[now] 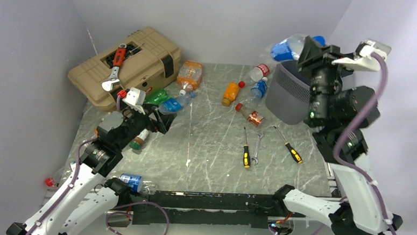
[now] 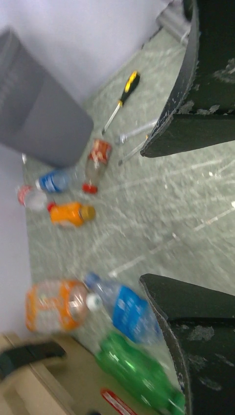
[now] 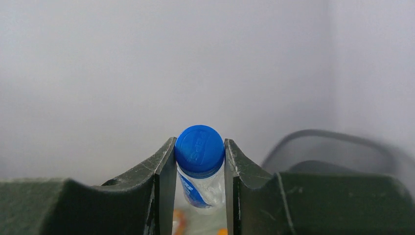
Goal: Put the plastic bottles in the bin
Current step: Place the plastic bottle in the trash bin.
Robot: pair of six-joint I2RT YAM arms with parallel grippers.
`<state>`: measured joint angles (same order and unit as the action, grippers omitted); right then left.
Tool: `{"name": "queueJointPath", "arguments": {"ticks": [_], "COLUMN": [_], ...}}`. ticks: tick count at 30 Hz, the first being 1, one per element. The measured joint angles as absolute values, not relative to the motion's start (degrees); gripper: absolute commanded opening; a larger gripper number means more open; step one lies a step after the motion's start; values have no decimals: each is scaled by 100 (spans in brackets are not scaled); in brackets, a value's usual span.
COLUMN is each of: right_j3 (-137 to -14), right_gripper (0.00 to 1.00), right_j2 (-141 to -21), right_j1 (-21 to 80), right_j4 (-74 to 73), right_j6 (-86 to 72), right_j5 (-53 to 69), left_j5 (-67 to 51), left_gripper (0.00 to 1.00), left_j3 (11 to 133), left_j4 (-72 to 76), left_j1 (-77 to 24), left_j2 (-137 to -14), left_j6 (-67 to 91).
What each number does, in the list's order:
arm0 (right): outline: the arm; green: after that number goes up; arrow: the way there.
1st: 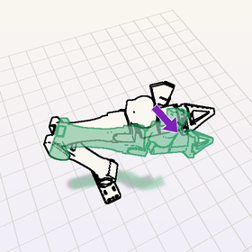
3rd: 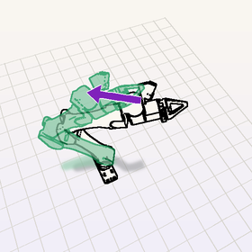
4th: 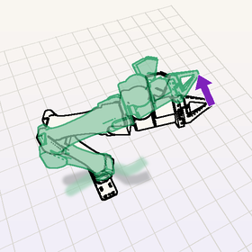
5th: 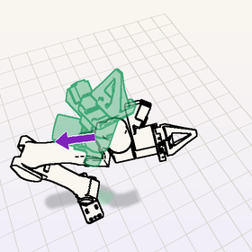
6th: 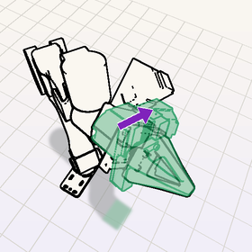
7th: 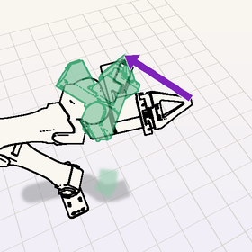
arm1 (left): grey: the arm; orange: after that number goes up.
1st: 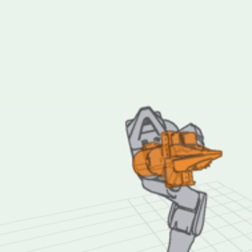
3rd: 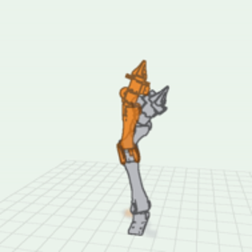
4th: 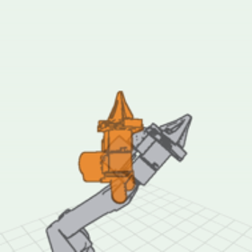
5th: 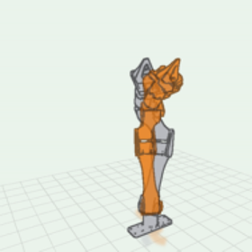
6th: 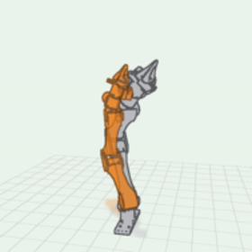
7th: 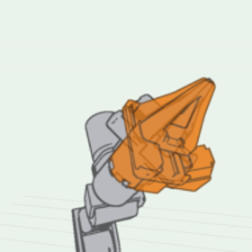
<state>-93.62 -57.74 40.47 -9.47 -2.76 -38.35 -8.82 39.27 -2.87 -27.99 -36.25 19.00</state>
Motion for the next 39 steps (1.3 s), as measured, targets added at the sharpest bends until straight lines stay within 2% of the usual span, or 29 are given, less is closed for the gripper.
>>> {"name": "queueJointPath", "arguments": {"ticks": [5,11,18,21,22,23,25,26,28,32,39], "right_j3": [-9574,-9435,-9275,-9303,-9319,-9325,-9310,-9282,-9172,-9111,-9133], "right_gripper": [0,0,0,0,3,18,57,70,85,90,89], "right_j2": [-6667,-7848,-8429,-8670,-8753,-8858,-9056,-9118,-9196,-9212,-8772], "right_j1": [2639,1544,362,64,43,32,30,32,40,45,47], "right_j4": [-539,-246,-425,-652,-727,-810,-1007,-1079,-1223,-1461,-1643], "right_j6": [-40,-115,-921,-1271,-1341,-1428,-1588,-1658,-1833,-2008,-2121], "right_j5": [-4536,-4635,-4139,-3518,-3376,-3208,-2860,-2733,-2460,-2163,-1944], "left_j5": [161,438,543,543,545,548,563,572,587,589,591], "left_gripper": [96,95,97,99,99,99,99,100,99,99,99], "left_j3": [4182,4182,4182,4198,4224,4248,4316,4335,4342,4342,4342], "left_j4": [-1024,-1219,-1334,-1415,-1466,-1494,-1553,-1559,-1573,-1586,-1597], "left_j1": [-2775,-2768,-2768,-2768,-2768,-2768,-2768,-2768,-2768,-2768,-2768], "left_j2": [-3911,-3791,-3789,-3841,-3861,-3892,-3957,-3970,-3988,-3997,-4025], "left_j6": [1920,1920,1920,1922,1925,1925,1927,1929,1935,1940,1940]}}
